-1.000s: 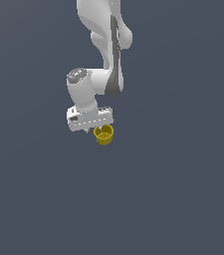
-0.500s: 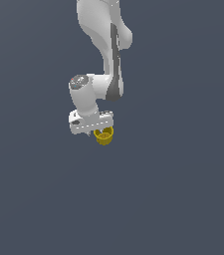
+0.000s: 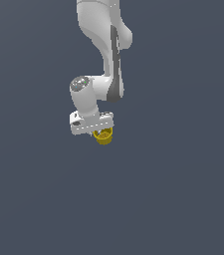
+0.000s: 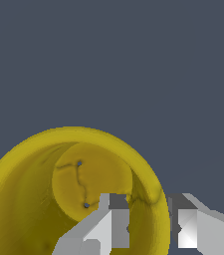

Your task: Pick up the object and move it to a goal position.

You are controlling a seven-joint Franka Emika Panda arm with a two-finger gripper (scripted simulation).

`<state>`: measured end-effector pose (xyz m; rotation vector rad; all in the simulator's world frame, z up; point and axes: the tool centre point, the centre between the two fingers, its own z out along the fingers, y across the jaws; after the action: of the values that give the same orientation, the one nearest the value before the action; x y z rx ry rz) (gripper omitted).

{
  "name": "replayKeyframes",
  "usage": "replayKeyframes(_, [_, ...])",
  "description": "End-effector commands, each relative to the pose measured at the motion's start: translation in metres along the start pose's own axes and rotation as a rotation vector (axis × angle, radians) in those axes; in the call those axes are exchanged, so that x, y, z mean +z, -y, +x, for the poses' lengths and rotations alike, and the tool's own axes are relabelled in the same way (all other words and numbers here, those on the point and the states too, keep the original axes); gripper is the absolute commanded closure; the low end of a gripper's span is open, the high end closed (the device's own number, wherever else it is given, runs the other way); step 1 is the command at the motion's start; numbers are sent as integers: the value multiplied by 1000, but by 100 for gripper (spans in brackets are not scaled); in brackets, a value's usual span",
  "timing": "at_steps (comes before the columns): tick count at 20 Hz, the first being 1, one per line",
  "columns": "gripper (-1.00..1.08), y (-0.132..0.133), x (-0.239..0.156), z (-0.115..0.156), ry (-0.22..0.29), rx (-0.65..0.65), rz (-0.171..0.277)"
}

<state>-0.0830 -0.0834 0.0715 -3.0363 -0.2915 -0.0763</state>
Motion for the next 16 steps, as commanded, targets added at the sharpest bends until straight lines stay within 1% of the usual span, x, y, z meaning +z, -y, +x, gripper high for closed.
replayKeyframes(1, [108,0,1,0,1,0,0])
replayKeyframes(9, [108,1,-6,-1,1,0,0])
replayKeyframes(16, [108,6,-35,-2,1,0,0])
